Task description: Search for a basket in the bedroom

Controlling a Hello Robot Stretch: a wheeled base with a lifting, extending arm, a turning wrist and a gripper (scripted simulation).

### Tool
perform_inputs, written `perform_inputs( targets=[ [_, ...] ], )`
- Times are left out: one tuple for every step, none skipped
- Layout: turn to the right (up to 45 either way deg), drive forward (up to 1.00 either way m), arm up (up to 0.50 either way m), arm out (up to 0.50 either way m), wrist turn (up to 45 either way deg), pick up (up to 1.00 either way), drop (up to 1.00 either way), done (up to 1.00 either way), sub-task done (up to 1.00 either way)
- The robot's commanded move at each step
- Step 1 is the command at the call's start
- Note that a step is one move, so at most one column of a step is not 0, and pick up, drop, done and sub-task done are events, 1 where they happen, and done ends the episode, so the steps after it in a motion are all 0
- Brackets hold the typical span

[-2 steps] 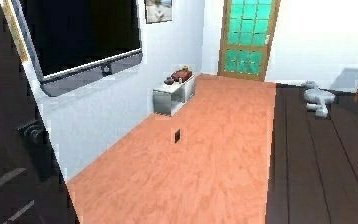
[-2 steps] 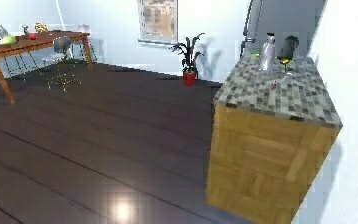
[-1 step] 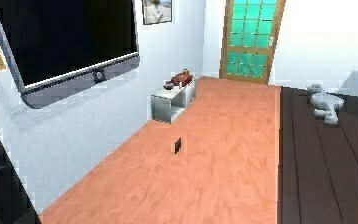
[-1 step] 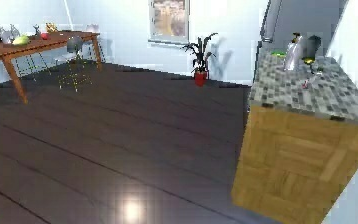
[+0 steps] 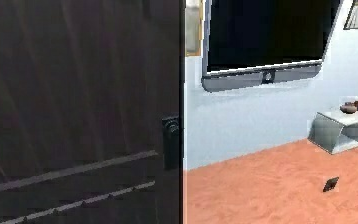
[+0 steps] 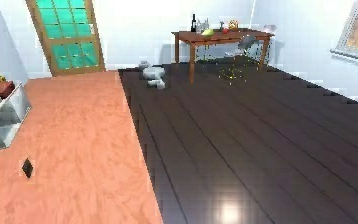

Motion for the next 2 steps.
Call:
perform_inputs(
  targets=[
    [-45.0, 0.00, 0.00, 0.00, 0.0, 0.00, 0.00, 0.00, 0.00],
    [-45.0, 0.00, 0.00, 0.00, 0.0, 0.00, 0.00, 0.00, 0.00]
  ],
)
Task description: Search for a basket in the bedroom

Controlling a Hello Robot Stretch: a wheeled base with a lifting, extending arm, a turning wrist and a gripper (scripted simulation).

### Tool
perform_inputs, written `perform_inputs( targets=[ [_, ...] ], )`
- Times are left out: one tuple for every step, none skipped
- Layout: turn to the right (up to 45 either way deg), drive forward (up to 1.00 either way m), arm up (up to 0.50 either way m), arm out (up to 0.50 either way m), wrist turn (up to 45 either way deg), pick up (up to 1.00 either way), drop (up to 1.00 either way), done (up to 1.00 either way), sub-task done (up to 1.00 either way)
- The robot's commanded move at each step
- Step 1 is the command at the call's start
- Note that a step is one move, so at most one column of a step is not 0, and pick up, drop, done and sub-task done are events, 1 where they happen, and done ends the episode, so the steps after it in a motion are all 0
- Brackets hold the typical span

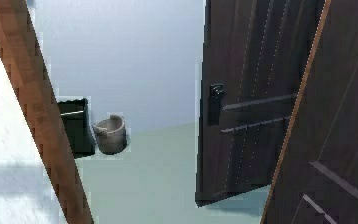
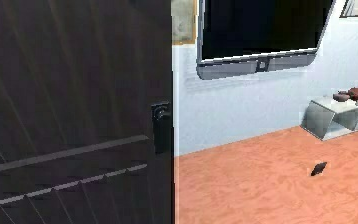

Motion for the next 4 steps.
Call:
perform_inputs(
  targets=[
    [-3.0, 0.00, 0.00, 0.00, 0.0, 0.00, 0.00, 0.00, 0.00],
    [0.0, 1.00, 0.00, 0.00, 0.0, 0.00, 0.00, 0.00, 0.00],
    [-9.0, 0.00, 0.00, 0.00, 0.0, 0.00, 0.00, 0.00, 0.00],
    [0.0, 0.20, 0.00, 0.00, 0.0, 0.00, 0.00, 0.00, 0.00]
  ],
)
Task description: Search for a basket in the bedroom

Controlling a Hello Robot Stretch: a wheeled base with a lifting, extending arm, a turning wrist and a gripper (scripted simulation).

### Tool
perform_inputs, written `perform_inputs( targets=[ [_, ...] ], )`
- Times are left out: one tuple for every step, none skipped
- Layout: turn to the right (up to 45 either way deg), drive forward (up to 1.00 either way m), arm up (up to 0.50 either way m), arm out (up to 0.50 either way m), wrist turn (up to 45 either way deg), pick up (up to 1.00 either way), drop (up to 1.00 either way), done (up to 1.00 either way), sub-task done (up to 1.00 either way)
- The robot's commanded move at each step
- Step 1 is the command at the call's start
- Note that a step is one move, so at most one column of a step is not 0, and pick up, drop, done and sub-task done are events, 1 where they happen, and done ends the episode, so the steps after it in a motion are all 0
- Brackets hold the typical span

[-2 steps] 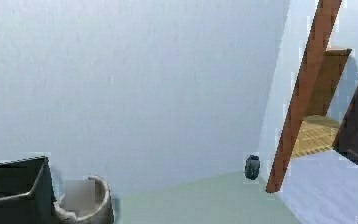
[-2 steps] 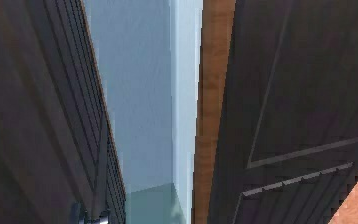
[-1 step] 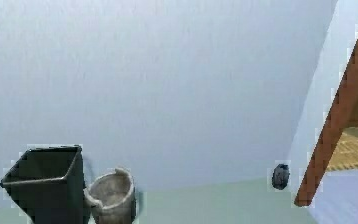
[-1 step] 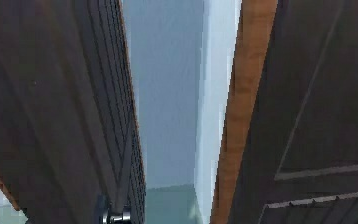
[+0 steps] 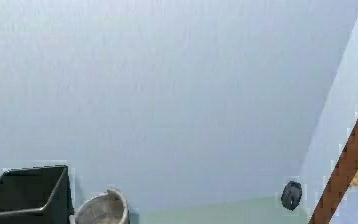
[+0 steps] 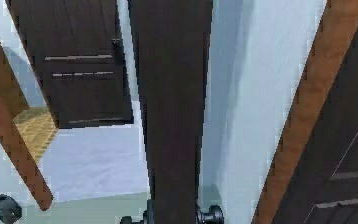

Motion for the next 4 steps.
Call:
perform_inputs(
  targets=[
    [15.0, 0.00, 0.00, 0.00, 0.0, 0.00, 0.00, 0.00, 0.00],
    [0.0, 0.35, 0.00, 0.00, 0.0, 0.00, 0.00, 0.00, 0.00],
    [45.0, 0.00, 0.00, 0.00, 0.0, 0.00, 0.00, 0.00, 0.00],
    [15.0, 0.00, 0.00, 0.00, 0.0, 0.00, 0.00, 0.00, 0.00]
  ],
)
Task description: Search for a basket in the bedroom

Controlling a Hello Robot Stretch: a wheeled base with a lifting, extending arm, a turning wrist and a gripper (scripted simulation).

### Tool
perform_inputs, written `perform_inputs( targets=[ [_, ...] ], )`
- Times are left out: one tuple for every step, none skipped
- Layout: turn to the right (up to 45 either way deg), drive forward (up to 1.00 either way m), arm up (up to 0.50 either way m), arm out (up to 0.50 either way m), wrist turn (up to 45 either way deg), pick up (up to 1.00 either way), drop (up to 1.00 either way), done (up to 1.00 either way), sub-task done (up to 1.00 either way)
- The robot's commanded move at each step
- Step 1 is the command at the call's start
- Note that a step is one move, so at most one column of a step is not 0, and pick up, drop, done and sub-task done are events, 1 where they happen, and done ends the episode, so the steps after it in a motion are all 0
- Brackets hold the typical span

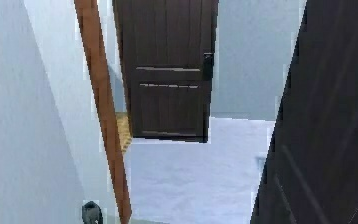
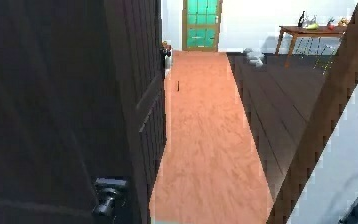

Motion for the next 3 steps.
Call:
perform_inputs(
  targets=[
    [3.0, 0.00, 0.00, 0.00, 0.0, 0.00, 0.00, 0.00, 0.00],
    [0.0, 0.30, 0.00, 0.00, 0.0, 0.00, 0.00, 0.00, 0.00],
    [9.0, 0.00, 0.00, 0.00, 0.0, 0.00, 0.00, 0.00, 0.00]
  ],
)
